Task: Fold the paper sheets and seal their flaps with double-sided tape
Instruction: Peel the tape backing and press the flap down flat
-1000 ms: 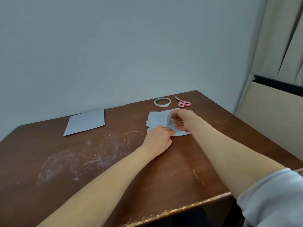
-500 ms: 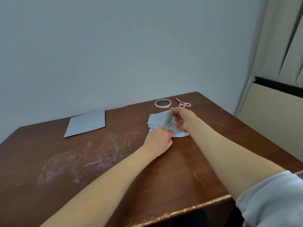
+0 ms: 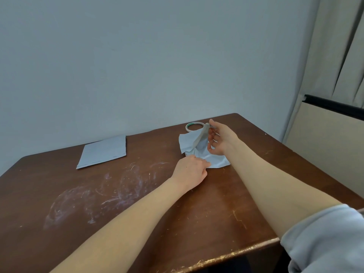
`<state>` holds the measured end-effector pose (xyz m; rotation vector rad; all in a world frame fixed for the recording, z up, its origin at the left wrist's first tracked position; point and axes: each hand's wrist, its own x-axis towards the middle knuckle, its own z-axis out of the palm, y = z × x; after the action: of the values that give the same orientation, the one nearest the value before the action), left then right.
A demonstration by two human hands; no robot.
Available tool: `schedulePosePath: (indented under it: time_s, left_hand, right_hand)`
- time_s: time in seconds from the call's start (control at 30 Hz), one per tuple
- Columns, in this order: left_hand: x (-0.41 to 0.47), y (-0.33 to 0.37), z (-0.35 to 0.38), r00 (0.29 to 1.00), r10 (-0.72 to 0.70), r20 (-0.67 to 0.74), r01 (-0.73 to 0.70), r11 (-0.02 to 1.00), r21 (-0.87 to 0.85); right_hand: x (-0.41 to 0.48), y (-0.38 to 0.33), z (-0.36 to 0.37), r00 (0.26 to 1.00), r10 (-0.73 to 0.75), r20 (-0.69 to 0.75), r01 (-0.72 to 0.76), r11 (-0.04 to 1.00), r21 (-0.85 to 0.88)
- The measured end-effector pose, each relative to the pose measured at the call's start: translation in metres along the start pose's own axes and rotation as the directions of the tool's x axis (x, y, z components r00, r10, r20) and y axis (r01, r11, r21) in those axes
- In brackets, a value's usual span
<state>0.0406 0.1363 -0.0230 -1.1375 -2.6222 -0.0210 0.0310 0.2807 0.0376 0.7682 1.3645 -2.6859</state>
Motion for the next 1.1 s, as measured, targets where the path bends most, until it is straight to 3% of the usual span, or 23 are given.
schedulePosePath:
  time_s: [0.2, 0.33, 0.5, 0.77, 0.93, 1.0, 1.03, 1.1]
  left_hand:
    - [0.008, 0.005, -0.016, 0.995, 0.019, -0.099, -0.008, 0.993, 0.118]
    - [0.004, -0.006, -0.013, 0.998, -0.039, 0.042, 0.028, 0.97, 0.24]
    - [0.003, -0.011, -0.008, 0.991, -0.116, 0.071, 0.102, 0.978, 0.183]
    - [0.007, -0.015, -0.006, 0.99, -0.113, 0.083, 0.097, 0.979, 0.177]
    - [0.004, -0.02, -0.005, 0.988, -0.147, 0.036, 0.147, 0.989, -0.005]
    - [0.005, -0.021, -0.009, 0.951, -0.309, 0.02, 0.306, 0.925, -0.225]
    - [0.007, -0.023, -0.012, 0.9, -0.434, 0.045, 0.418, 0.827, -0.376]
    - [0.012, -0.03, -0.015, 0.752, -0.63, 0.195, 0.583, 0.496, -0.644]
  right_hand:
    - [0.001, 0.003, 0.003, 0.998, 0.02, -0.063, -0.028, 0.992, -0.126]
    - [0.003, 0.003, 0.005, 0.998, 0.018, -0.067, -0.025, 0.994, -0.103]
    - [0.008, 0.007, 0.007, 0.999, 0.006, -0.038, -0.007, 1.0, -0.028]
    - [0.01, -0.004, 0.006, 1.0, -0.021, -0.003, 0.021, 0.996, 0.089]
    - [0.01, -0.009, -0.006, 0.999, 0.013, -0.031, -0.011, 0.997, 0.071]
    - [0.009, -0.008, -0.011, 0.998, 0.038, -0.041, -0.036, 0.998, 0.058]
    - [0.008, -0.008, -0.014, 0.998, 0.052, -0.04, -0.05, 0.997, 0.054]
    - [0.006, -0.008, -0.019, 0.996, 0.075, -0.038, -0.073, 0.996, 0.05]
